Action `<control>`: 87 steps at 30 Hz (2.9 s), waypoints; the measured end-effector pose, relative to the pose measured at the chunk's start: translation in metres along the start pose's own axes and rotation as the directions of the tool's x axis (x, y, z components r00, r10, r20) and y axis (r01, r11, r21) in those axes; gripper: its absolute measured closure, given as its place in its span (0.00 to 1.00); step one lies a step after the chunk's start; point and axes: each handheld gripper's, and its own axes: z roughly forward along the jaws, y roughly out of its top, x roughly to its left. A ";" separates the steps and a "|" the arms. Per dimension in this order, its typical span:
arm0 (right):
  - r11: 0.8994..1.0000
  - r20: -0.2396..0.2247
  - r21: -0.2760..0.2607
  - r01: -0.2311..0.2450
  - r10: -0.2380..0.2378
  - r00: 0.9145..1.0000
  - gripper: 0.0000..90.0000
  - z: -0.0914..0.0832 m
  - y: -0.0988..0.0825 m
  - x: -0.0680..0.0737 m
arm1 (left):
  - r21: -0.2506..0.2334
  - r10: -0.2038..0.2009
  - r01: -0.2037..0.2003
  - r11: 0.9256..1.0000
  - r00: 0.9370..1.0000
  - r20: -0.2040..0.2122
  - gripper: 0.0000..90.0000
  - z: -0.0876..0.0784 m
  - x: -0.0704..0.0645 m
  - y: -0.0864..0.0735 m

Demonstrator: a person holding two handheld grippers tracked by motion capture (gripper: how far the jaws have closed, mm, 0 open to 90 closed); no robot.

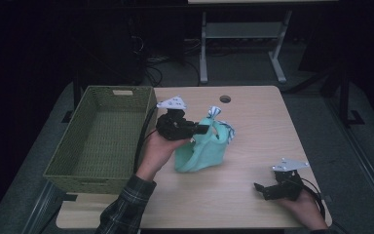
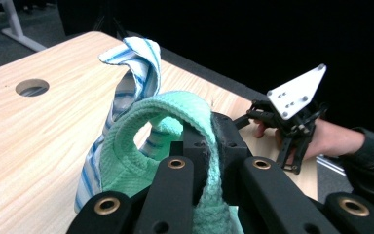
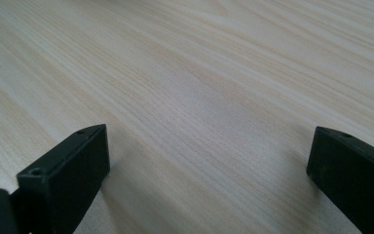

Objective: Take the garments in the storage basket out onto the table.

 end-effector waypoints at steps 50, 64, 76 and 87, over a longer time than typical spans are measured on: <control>1.000 0.000 0.001 0.002 -0.002 1.000 0.02 0.000 0.000 0.000 | 0.300 0.032 -0.033 0.953 0.999 0.009 0.93 0.116 -0.002 -0.071; 1.000 0.001 0.001 0.003 -0.003 1.000 0.02 0.000 0.000 0.000 | 0.359 0.021 -0.026 0.933 1.000 0.020 0.87 0.133 0.000 -0.086; 1.000 0.001 0.001 0.002 -0.002 1.000 0.02 0.000 0.000 0.000 | 0.297 -0.002 -0.003 0.955 1.000 0.016 0.56 0.097 0.004 -0.066; 1.000 0.001 0.001 0.002 -0.002 1.000 0.02 0.000 0.000 0.000 | 0.258 -0.044 0.066 0.964 0.995 -0.089 0.69 0.054 0.021 -0.072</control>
